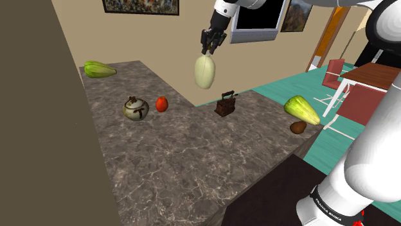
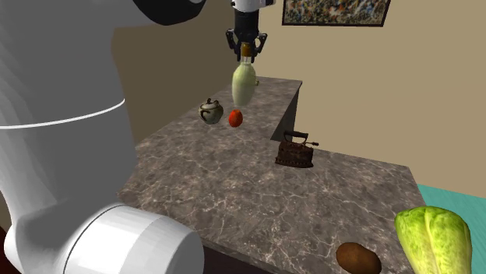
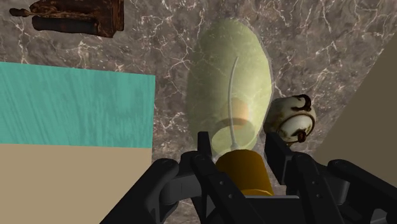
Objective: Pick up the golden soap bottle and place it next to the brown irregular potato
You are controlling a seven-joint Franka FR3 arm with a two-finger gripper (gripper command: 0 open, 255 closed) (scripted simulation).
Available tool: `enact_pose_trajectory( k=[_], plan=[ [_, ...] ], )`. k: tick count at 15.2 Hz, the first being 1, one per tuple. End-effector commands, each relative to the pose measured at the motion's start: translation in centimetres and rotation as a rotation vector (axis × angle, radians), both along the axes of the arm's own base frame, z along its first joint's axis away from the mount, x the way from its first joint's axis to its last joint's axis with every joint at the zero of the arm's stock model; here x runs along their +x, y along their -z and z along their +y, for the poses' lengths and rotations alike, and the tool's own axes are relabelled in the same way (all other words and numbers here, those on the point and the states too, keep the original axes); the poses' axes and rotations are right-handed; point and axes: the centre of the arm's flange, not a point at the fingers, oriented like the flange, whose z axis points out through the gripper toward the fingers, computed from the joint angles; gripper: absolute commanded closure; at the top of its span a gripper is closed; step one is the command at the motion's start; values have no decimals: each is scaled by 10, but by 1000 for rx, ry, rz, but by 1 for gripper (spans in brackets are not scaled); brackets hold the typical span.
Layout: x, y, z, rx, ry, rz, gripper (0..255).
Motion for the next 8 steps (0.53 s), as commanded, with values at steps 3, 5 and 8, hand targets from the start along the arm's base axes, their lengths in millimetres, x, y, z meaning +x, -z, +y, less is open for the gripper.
enact_pose_trajectory(
  k=[3,5,8],
  plan=[
    [0,-21,0,0,0,0,255],
    [0,-32,0,0,0,0,255],
    [0,-48,0,0,0,0,255]
  ],
)
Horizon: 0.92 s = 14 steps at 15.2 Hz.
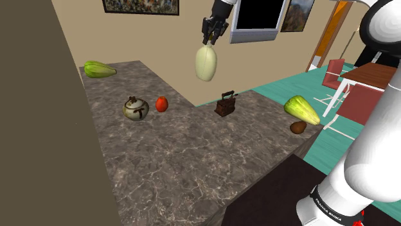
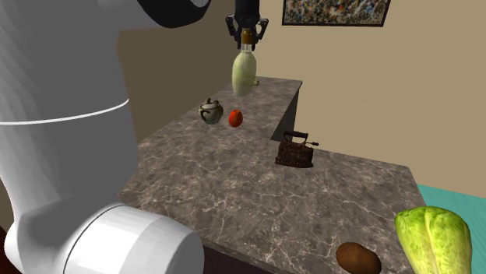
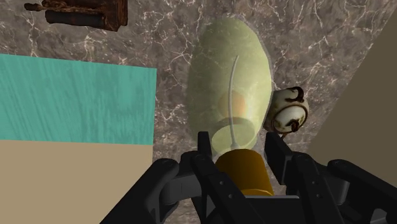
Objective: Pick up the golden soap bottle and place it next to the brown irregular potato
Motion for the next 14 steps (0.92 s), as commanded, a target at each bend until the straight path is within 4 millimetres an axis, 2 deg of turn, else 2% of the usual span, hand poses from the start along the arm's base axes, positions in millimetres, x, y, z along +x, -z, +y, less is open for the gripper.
enact_pose_trajectory(
  k=[1,8,14],
  plan=[
    [0,-11,1,0,0,0,255],
    [0,-46,1,0,0,0,255],
    [-39,-46,-68,0,0,0,255]
  ],
)
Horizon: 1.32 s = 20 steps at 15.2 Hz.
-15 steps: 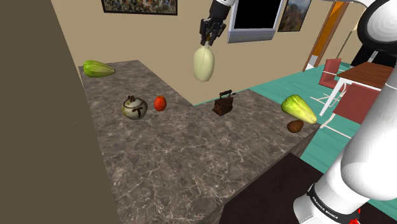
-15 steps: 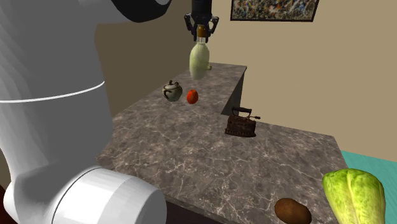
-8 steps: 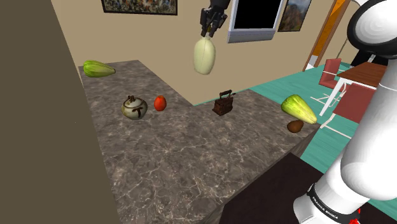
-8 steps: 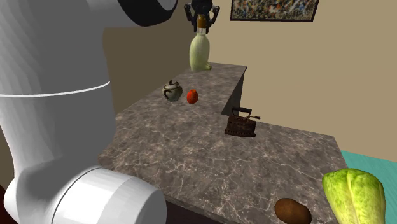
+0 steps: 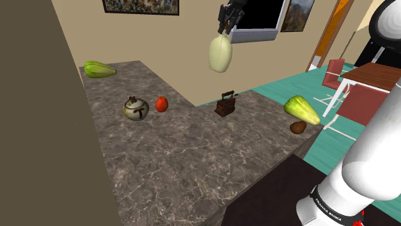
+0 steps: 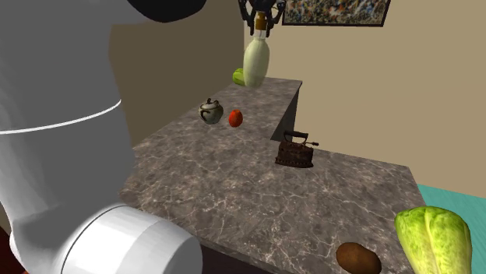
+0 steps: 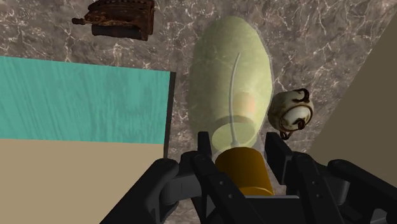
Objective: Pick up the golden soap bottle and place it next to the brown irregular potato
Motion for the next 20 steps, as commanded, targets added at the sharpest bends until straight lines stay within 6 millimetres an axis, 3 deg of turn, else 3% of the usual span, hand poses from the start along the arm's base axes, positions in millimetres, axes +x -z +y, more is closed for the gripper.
enact_pose_trajectory(
  k=[1,20],
  plan=[
    [-13,1,-23,0,-1,-1,255],
    [-136,0,-242,0,-1,-1,255]
  ],
)
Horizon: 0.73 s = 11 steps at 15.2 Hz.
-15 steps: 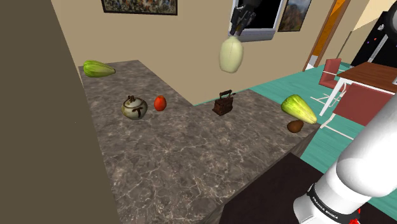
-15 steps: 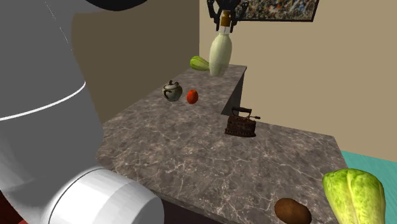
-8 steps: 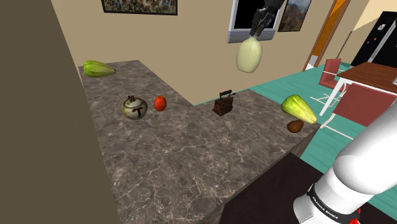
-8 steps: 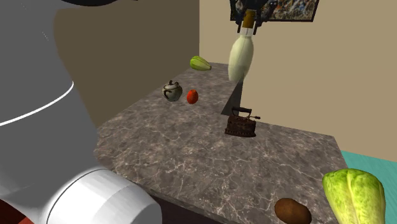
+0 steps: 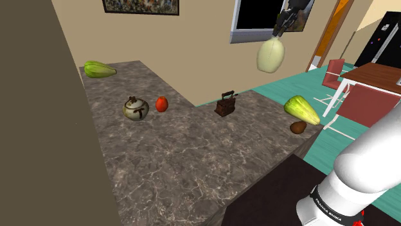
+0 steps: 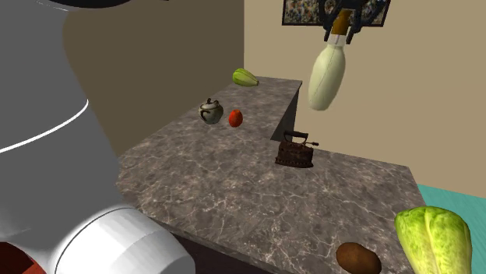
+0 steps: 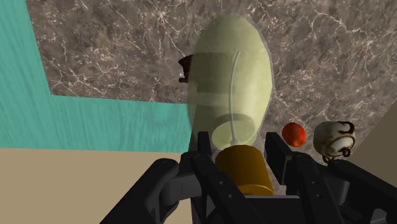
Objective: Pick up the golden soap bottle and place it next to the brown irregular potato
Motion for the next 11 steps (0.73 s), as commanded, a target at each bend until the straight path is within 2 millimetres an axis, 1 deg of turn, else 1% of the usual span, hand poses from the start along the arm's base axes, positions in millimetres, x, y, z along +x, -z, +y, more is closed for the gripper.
enact_pose_trajectory(
  k=[1,11],
  plan=[
    [-15,2,-24,0,-1,-1,255],
    [-79,1,-139,0,-1,-1,255]
  ],
)
